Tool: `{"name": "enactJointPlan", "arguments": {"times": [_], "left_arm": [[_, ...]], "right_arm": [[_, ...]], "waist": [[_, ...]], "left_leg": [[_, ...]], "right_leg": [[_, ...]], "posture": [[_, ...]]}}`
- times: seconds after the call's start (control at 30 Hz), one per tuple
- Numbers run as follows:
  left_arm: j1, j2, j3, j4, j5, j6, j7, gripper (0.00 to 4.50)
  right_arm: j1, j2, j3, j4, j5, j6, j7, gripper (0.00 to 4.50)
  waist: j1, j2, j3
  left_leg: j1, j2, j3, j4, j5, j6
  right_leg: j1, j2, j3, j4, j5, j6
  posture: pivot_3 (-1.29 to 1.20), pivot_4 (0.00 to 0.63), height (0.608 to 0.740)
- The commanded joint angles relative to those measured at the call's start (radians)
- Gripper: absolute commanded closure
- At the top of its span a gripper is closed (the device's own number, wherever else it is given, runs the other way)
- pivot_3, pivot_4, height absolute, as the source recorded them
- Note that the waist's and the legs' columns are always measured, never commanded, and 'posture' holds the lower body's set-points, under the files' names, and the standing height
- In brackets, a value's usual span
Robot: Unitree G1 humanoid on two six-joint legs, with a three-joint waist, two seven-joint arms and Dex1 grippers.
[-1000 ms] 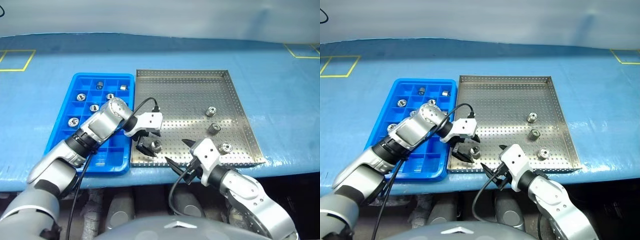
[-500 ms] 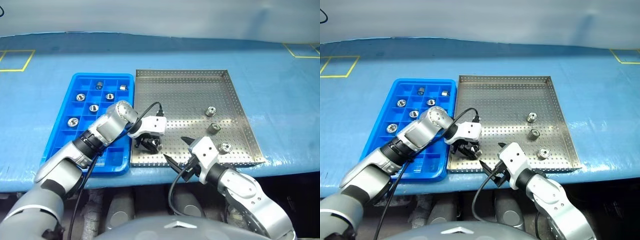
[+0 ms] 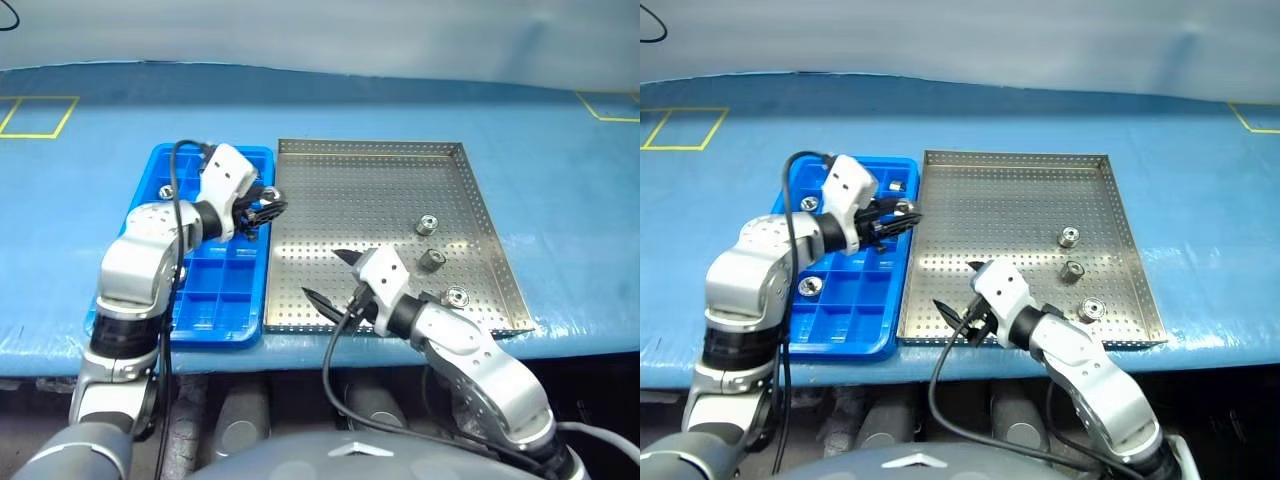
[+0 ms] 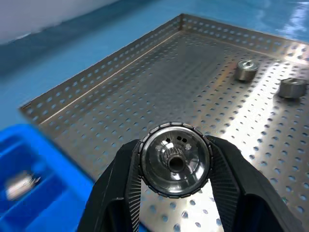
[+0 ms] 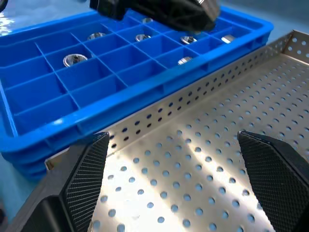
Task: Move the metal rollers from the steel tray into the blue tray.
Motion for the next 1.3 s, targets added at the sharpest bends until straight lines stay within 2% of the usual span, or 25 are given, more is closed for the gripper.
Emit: {"name": "enactJointPlan", "arguments": {"times": [0.03, 0.27, 0.37, 0.57, 1.07, 1.1, 1.3], "left_arm": [[0.075, 0.014, 0.092, -0.207, 0.053, 0.174, 0.139, 2.79], [0.234, 0.082, 0.175, -0.503, 0.121, 0.501, 0.283, 2.79], [0.339, 0.098, 0.232, -0.564, 0.105, 0.525, 0.267, 2.79], [0.444, 0.045, 0.274, -0.571, 0.103, 0.525, 0.293, 2.79], [0.319, 0.063, 0.189, -0.44, 0.009, 0.525, 0.28, 2.79], [0.311, 0.069, 0.184, -0.44, -0.003, 0.525, 0.274, 2.09], [0.21, 0.066, 0.182, -0.467, -0.101, 0.518, 0.201, 0.15]], "right_arm": [[-0.076, 0.026, 0.054, 0.041, 0.005, -0.025, 0.047, 0.0], [-0.165, 0.053, 0.119, 0.136, -0.003, -0.062, 0.115, 0.0], [-0.182, 0.059, 0.134, 0.16, -0.001, -0.076, 0.139, 0.0], [-0.195, 0.066, 0.155, 0.185, -0.006, -0.096, 0.169, 0.0], [-0.166, 0.083, 0.161, 0.162, -0.034, -0.099, 0.15, 0.0], [-0.163, 0.083, 0.16, 0.158, -0.035, -0.097, 0.146, 0.0], [-0.126, 0.067, 0.121, 0.104, -0.029, -0.075, 0.115, 0.0]], "waist": [[0.019, 0.0, 0.0], [0.082, -0.001, 0.0], [0.092, -0.001, 0.0], [0.12, -0.001, 0.0], [0.131, 0.0, 0.0], [0.127, 0.0, 0.0], [0.117, -0.001, 0.0]], "left_leg": [[0.0, 0.0, 0.0, 0.0, 0.0, 0.0], [0.0, -0.001, -0.002, 0.0, 0.0, -0.001], [0.001, -0.001, -0.002, 0.0, 0.001, -0.001], [0.001, 0.0, -0.004, -0.001, 0.001, -0.002], [0.001, -0.001, -0.003, -0.001, 0.002, -0.003], [0.001, -0.001, -0.003, -0.001, 0.002, -0.003], [0.001, 0.0, -0.003, -0.002, 0.002, -0.003]], "right_leg": [[0.0, 0.0, 0.0, 0.0, 0.0, 0.0], [0.001, -0.001, -0.003, -0.001, 0.0, -0.001], [0.002, -0.001, -0.003, -0.001, 0.0, -0.001], [0.002, -0.001, -0.004, 0.0, -0.004, -0.007], [0.002, -0.002, -0.004, -0.001, -0.004, -0.008], [0.002, -0.002, -0.004, -0.001, -0.004, -0.008], [0.001, -0.002, -0.004, -0.001, -0.004, -0.008]], "posture": [[0.17, 0.15, 0.74], [0.27, 0.15, 0.74], [0.3, 0.15, 0.74], [0.32, 0.15, 0.74], [0.24, 0.15, 0.74], [0.24, 0.15, 0.74], [0.18, 0.15, 0.74]]}}
